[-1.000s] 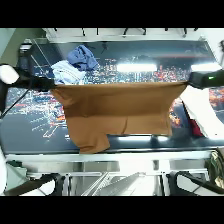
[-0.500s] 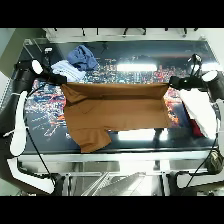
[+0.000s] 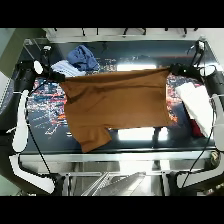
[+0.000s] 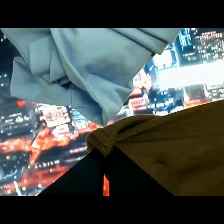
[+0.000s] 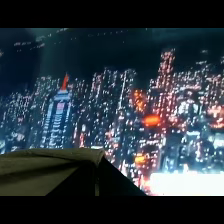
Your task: Fold the shirts.
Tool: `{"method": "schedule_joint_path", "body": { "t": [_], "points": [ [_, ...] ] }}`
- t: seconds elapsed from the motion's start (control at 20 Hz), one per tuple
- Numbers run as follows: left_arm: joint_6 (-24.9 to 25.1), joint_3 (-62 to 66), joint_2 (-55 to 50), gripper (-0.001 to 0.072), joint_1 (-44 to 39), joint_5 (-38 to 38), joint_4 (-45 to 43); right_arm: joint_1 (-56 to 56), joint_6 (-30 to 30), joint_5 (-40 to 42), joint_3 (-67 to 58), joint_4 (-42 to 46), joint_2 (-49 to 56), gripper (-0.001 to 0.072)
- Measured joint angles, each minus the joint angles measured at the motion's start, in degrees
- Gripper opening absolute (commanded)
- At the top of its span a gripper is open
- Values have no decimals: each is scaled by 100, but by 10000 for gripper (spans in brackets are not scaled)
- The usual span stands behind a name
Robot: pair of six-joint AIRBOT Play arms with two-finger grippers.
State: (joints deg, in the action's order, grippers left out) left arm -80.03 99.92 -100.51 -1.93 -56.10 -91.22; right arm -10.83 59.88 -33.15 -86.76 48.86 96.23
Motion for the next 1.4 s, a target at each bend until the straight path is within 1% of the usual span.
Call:
{"method": "schedule_joint_path", "body": {
  "t": [0.1,0.2,0.35,0.4,0.5,0.6,0.7,0.8,0.95,1.0,1.05,1.1,1.15,1.25,1.4],
  "points": [
    [0,0,-131,13,-66,133,-24,39,-57,155,-59,-24,269,35],
    [17,0,-284,13,-125,63,-35,28,-50,166,-94,-59,485,35],
    [57,-94,-428,13,-122,-184,-33,-35,20,-144,-114,-85,627,35],
    [31,-192,-426,13,-98,-249,-33,-59,131,-286,-118,-72,647,35],
    [-7,-479,-332,13,-42,-363,-7,-107,629,-610,-122,192,684,35],
    [-28,-811,-214,13,26,-350,55,-129,1156,-846,-122,555,719,35],
    [20,-1086,-153,13,72,-258,243,-142,1517,-1003,-125,828,782,35],
    [70,-1329,-118,13,79,-168,367,-149,1768,-1180,-125,1001,876,36],
    [125,-1598,-94,14,37,-105,474,-146,1939,-1410,-125,1099,973,37],
    [127,-1639,-92,16,24,-107,498,-149,1969,-1436,-129,1093,979,116],
    [138,-1661,-90,221,13,-120,516,-153,1998,-1484,-133,1058,979,472],
    [149,-1657,-85,566,7,-184,514,-162,2015,-1541,-151,1014,975,705],
    [149,-1624,-85,620,2,-262,544,-179,2024,-1659,-188,951,957,702],
    [87,-1462,-81,620,15,-555,697,-205,2017,-2046,-313,835,887,702],
    [-120,-1255,109,619,92,-1198,796,-409,1888,-2800,-448,769,616,702]
  ]
}}
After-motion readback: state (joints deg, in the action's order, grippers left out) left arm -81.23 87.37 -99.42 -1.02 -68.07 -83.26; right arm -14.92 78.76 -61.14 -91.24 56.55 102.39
